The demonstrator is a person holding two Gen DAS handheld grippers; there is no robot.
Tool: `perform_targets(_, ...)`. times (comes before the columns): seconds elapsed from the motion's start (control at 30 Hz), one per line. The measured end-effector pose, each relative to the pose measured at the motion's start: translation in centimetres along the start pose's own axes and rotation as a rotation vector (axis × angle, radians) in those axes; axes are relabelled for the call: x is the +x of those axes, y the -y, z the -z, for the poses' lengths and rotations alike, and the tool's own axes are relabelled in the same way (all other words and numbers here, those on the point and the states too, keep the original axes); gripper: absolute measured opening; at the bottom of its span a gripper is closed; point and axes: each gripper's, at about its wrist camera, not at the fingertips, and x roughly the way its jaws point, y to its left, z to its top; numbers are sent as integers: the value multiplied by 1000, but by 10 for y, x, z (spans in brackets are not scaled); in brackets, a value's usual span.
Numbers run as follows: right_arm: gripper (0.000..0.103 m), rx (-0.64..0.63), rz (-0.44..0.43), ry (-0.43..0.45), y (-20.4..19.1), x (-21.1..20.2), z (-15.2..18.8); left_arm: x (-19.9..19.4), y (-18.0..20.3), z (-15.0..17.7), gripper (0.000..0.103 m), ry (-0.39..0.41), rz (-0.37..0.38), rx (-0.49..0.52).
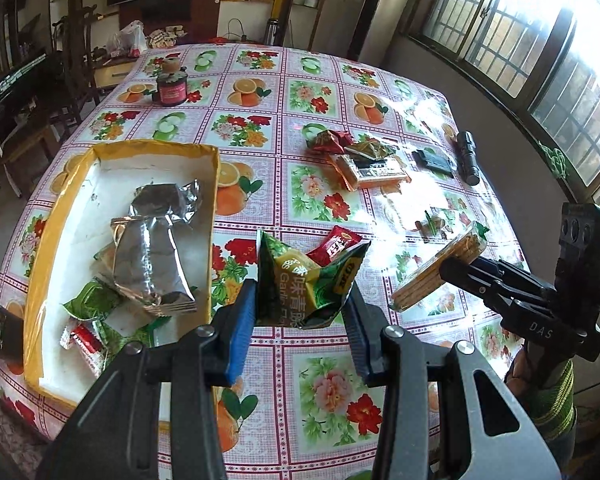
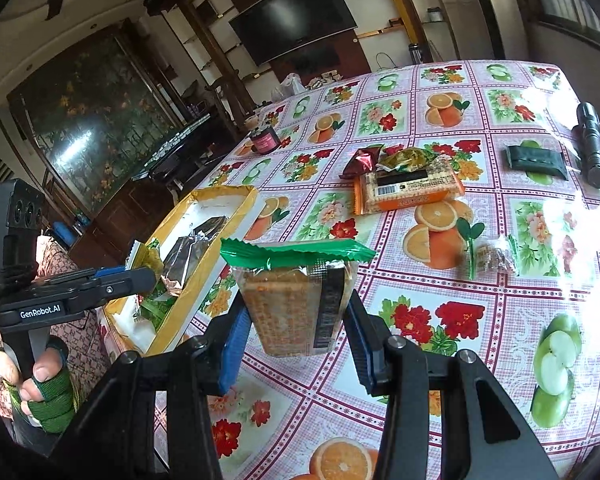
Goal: Organize snacks
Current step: 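Carry the pea snack bag and cracker pack over the white tray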
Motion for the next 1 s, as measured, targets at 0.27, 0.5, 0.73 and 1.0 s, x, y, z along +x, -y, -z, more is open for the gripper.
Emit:
perform_targets(0.27,46,-45,-19,-27,-24,17,-1,-14,-31,13,44,35,-109,-52)
perform_targets(0.5,46,-107,-42,-60,-53,39,-5,-25,-58,20,44,70,-218,-79)
perform_targets(0.73,46,-221,-12,-63,-91,63,-10,-27,-85,27,44,71,-258,-126)
perform_targets(1.0,46,-323,-30,-90,-132,96,-18,-30,-119,37,44,60,-299,-192)
